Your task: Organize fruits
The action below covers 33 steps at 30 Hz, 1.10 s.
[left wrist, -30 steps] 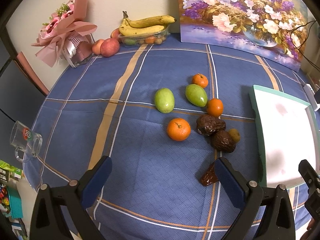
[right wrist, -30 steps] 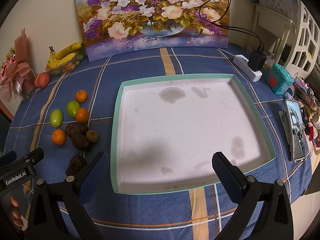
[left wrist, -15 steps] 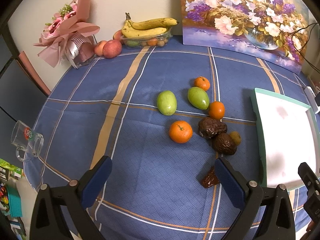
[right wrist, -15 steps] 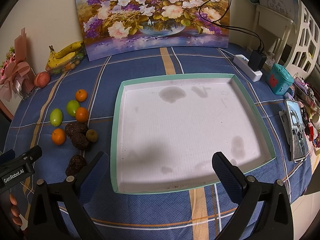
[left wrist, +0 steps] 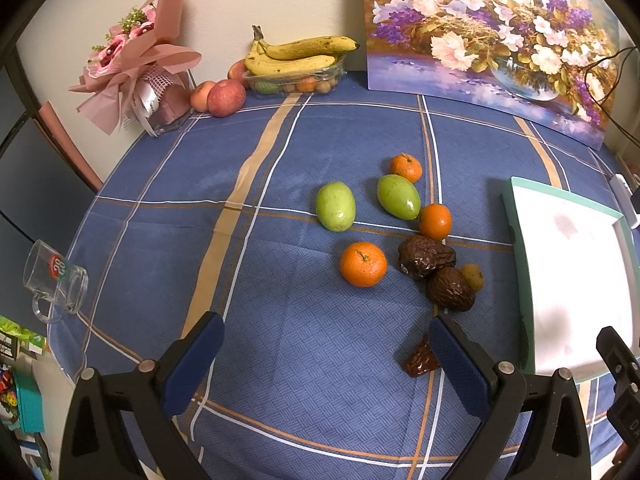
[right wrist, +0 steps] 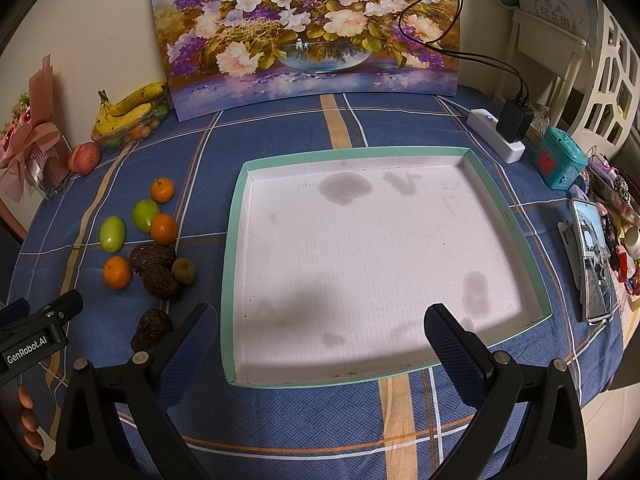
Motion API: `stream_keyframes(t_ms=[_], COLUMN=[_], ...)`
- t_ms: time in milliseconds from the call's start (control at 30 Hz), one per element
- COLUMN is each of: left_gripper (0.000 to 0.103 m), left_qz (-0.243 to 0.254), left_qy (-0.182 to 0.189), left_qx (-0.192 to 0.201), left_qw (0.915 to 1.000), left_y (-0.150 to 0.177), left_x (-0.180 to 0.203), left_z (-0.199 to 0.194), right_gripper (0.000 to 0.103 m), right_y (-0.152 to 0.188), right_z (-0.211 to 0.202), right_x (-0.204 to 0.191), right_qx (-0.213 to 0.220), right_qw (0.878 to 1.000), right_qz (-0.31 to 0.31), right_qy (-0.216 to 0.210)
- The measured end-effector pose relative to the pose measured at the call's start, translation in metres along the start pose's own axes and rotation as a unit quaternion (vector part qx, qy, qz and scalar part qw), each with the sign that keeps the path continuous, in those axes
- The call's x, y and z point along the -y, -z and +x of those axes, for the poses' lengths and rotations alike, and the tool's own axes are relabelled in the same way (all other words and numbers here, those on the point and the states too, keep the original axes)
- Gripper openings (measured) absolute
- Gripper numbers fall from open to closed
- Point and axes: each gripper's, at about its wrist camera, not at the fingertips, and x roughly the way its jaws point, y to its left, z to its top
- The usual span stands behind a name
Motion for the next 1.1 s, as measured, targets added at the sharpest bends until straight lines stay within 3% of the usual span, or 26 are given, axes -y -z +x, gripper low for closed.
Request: stream_keyframes(t_ms=[267,467,733,800,867,967,1100], left_gripper=[0.103,0.103,0.103,0.103,0.103,0.103,0.103], left_qz=[-0.009,-0.026,-0.092,-0.107,-0.115,-0.122,-0.125], left_qy=[0.002,0.018,0.084,0.083,0.08,0.097,0.097], left_qx=[0.008,0.036,0.115,0.121,0.117,0.078,0.019], left_qw=[0.9999,0.9989,0.9855,0.9834,0.9831,0.9848,0.9873], left_y=[-0.001,-0.005,-0.026,-0.031,-0.034,-0.038,-0.036], left_x=[-0.004,-0.011,-0.045,-0.054,-0.06,-0.068,-0.067], left_z=[0.0,-0.004,-0.019,-0.016,-0.013,0.002,0.023], right_gripper=[0.103,0.103,0.103,0.103,0.103,0.102,0.09], right_y=[0.002,0.001,-0.005,-0.007,-0.009,-0.011,-0.01], right_z=[0.001,0.002,0.002,0.002,0.002,0.001,0.005], right_x=[-0.001,-0.004,-0.019,-0.026,-0.033,-0.044,-0.057], right_qx=[-0.001,-0.002,0.008,0.008,0.009,0.01,-0.006], right_qw=[1.0,1.0,0.998,0.997,0.996,0.995,0.992], right_qz=[-0.002,-0.008,-0.022,-0.028,-0.033,-0.041,-0.057], right_qy=[0.0,-0.006,-0.054,-0.065,-0.08,-0.095,-0.115])
